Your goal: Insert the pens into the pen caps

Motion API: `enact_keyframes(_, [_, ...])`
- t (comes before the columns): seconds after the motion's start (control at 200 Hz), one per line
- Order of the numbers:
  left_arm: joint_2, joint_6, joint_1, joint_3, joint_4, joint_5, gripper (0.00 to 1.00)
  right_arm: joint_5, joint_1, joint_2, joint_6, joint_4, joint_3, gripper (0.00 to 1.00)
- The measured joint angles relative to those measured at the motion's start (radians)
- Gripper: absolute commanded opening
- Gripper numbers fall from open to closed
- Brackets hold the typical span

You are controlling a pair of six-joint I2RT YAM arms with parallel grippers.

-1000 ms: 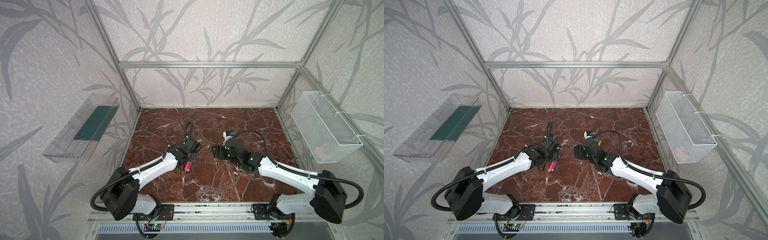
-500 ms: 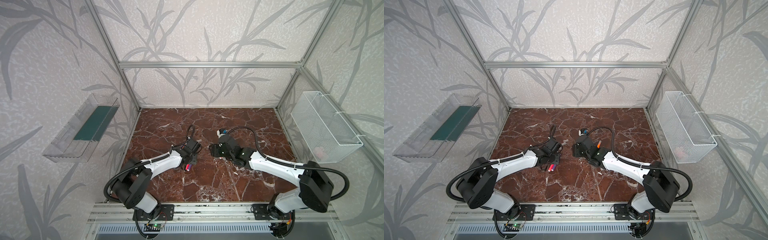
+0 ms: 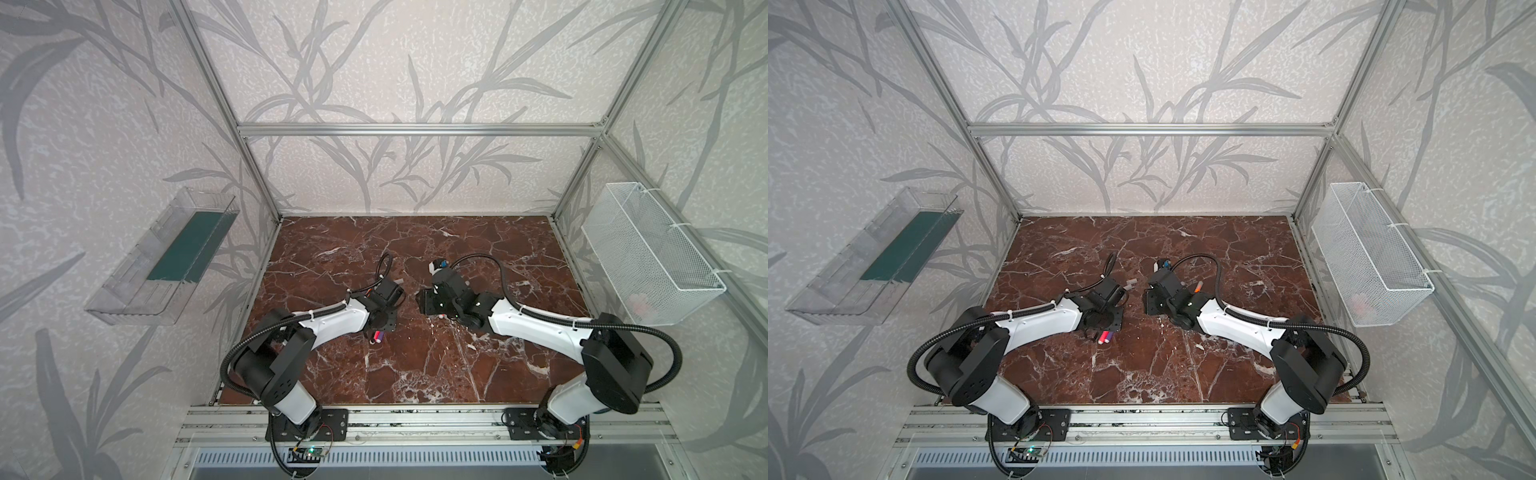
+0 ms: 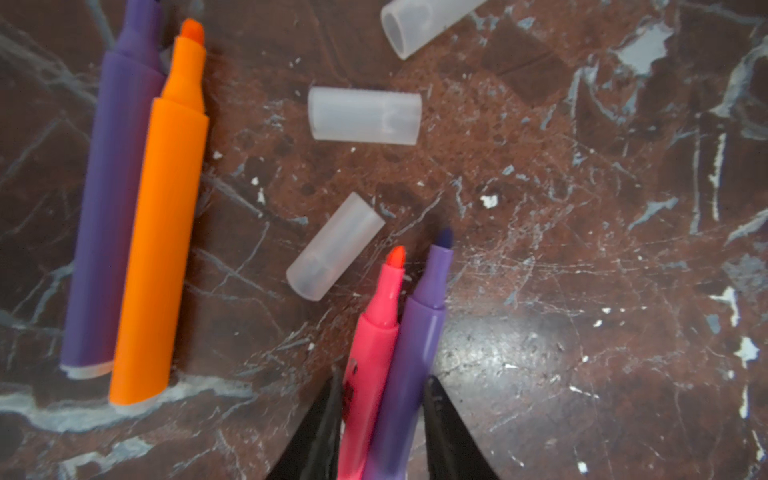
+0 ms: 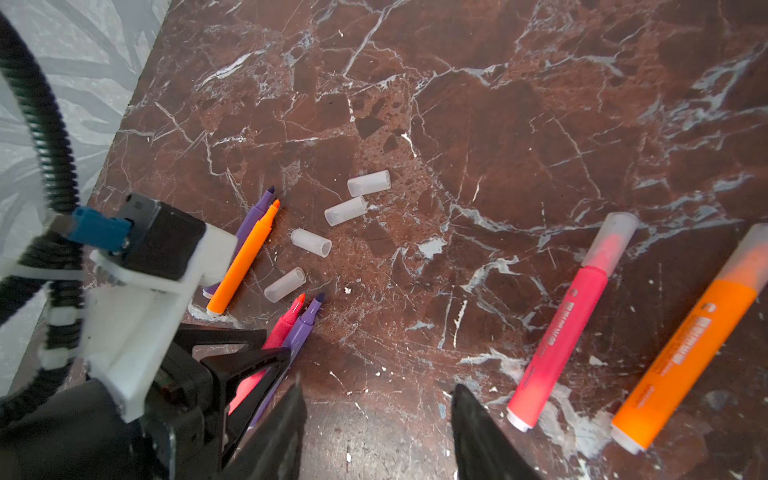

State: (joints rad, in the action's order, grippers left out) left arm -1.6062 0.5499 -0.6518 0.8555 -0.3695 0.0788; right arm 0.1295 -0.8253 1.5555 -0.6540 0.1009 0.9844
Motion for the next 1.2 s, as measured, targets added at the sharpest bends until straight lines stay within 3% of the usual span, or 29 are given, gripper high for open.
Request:
enact_keyframes(0.105, [-0.011,-0.001,0.0,0.012,0.01,-0.01,0.31,0.0,0.0,0.0,0.001,0.001,0.001,0.56])
enact_keyframes(0.23, [-0.019,0.0,0.0,0.015,0.011,-0.012,0.45,-0.001,0.0,0.001,0.007,0.002,0.002,0.56])
enact_keyframes(0.54, [0.028,-0.004,-0.012,0.015,-0.014,-0.019,0.48,-0.019,0.0,0.023,0.031,0.016,0.034,0.55])
enact_keyframes(0.79, [0.04,-0.01,-0.056,0.015,-0.011,-0.036,0.44,-0.019,0.0,0.023,0.035,0.019,0.035,0.55])
enact_keyframes(1.08, [-0.042,-0.009,-0.055,0.023,-0.01,-0.027,0.41,-0.014,0.0,0.021,0.035,0.019,0.033,0.55])
enact_keyframes(1.199, [-0.054,-0.01,-0.055,0.033,-0.007,-0.026,0.33,-0.007,0.0,0.021,0.035,0.018,0.028,0.55])
